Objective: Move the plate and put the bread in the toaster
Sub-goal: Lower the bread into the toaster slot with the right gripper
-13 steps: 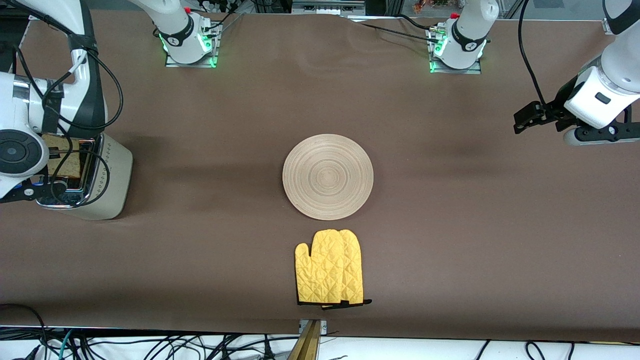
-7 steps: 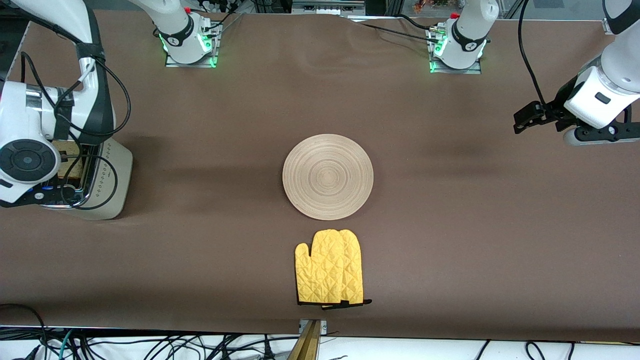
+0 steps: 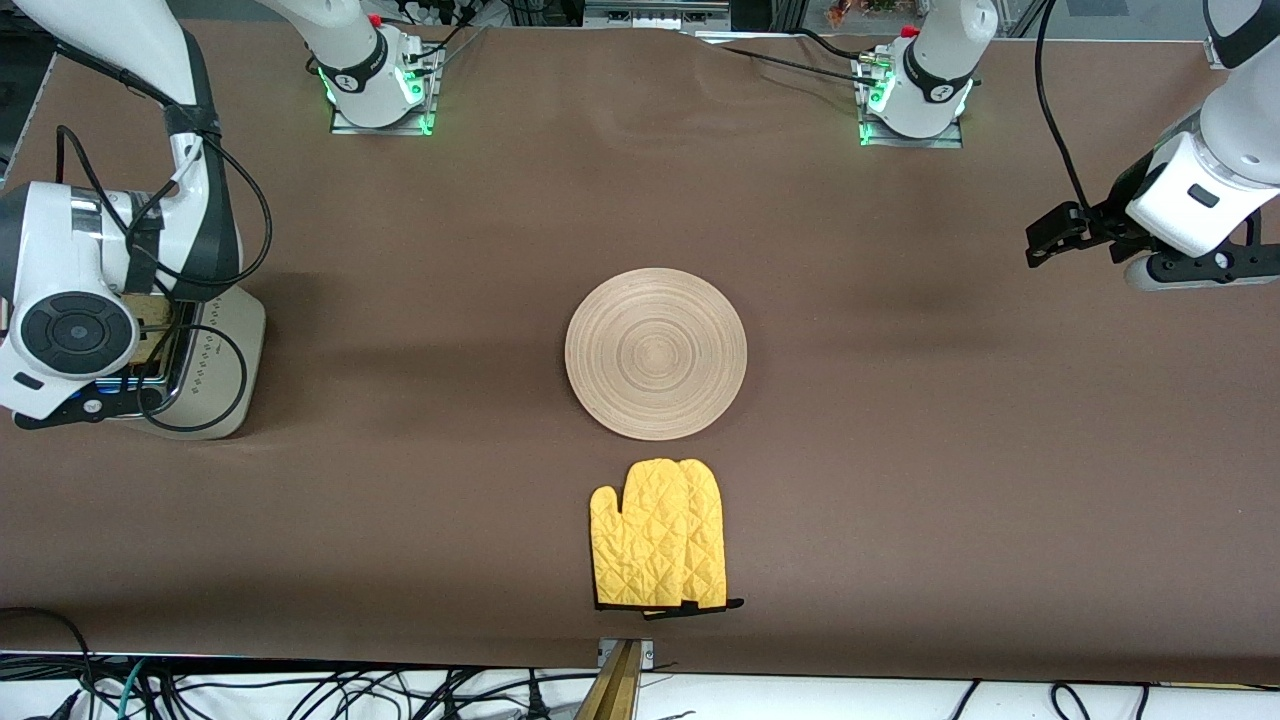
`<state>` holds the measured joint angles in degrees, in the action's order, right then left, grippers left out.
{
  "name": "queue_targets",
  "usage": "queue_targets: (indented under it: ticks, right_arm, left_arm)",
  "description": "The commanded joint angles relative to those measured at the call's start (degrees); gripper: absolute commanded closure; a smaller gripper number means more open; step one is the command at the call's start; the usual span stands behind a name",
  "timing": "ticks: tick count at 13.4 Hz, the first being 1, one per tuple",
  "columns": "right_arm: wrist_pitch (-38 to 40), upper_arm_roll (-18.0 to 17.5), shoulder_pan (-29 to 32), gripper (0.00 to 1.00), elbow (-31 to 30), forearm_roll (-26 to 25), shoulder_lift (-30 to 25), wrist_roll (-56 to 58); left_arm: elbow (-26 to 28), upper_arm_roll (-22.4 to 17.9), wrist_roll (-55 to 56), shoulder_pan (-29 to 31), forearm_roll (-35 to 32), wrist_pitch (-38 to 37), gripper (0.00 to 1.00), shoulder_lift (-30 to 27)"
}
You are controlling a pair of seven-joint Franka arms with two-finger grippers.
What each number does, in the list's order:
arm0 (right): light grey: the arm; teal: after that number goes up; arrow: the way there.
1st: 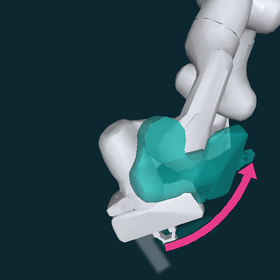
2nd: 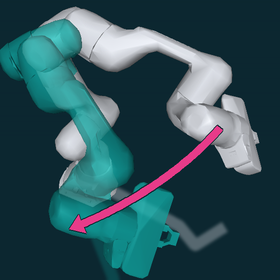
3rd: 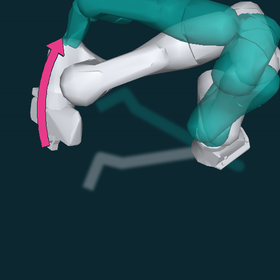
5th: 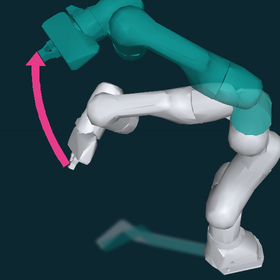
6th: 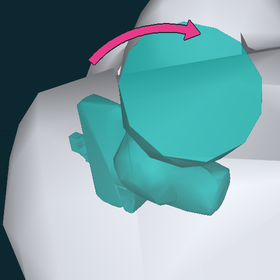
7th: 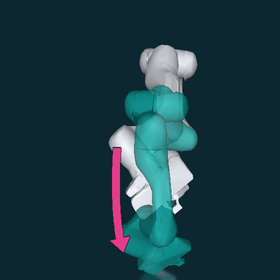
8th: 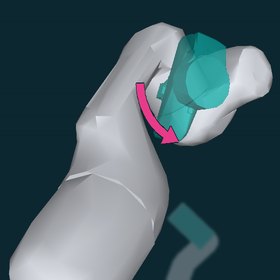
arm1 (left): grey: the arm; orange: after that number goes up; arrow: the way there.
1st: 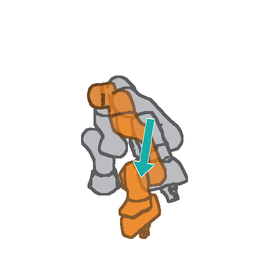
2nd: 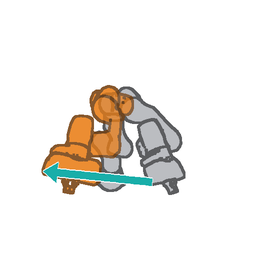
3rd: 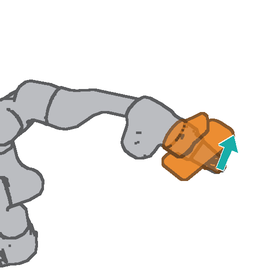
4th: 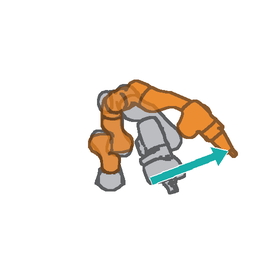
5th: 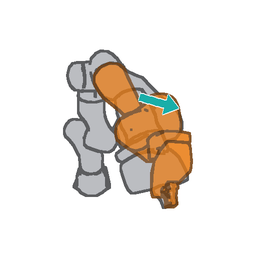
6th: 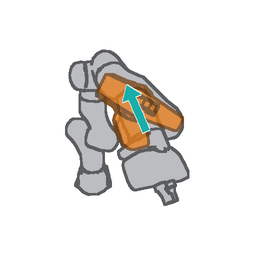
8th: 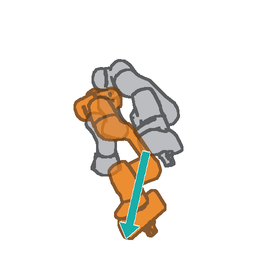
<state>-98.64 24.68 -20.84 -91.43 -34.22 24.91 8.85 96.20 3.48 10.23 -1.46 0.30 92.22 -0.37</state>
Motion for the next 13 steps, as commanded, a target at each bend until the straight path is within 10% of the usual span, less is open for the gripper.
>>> queue_targets:
  ticks: [1, 10, 12, 13]
  right_arm:
    - [-0.5, -0.4, 0.6, 1.0, 1.3, -0.5, 0.2, -0.2]
    - [-0.2, -0.4, 0.9, 0.92, 1.7, 0.8, 0.3, -3.0]
    - [0.0, -0.9, 0.9, 0.0, 1.8, 3.0, 0.3, -2.9]
    - [0.5, -1.4, 0.8, 0.0, 1.9, 3.4, 0.1, -3.0]
  left_arm:
    - [-0.7, -0.1, 0.5, -0.4, 0.0, -0.7, 0.0, -0.3]
    - [-0.7, -0.1, 0.6, -0.4, 0.0, -0.6, 0.0, -0.2]
    - [-0.7, -0.1, 0.6, -0.4, 0.0, -0.6, 0.0, -0.2]
    - [-0.7, -0.1, 0.6, -0.4, 0.0, -0.6, 0.0, -0.2]
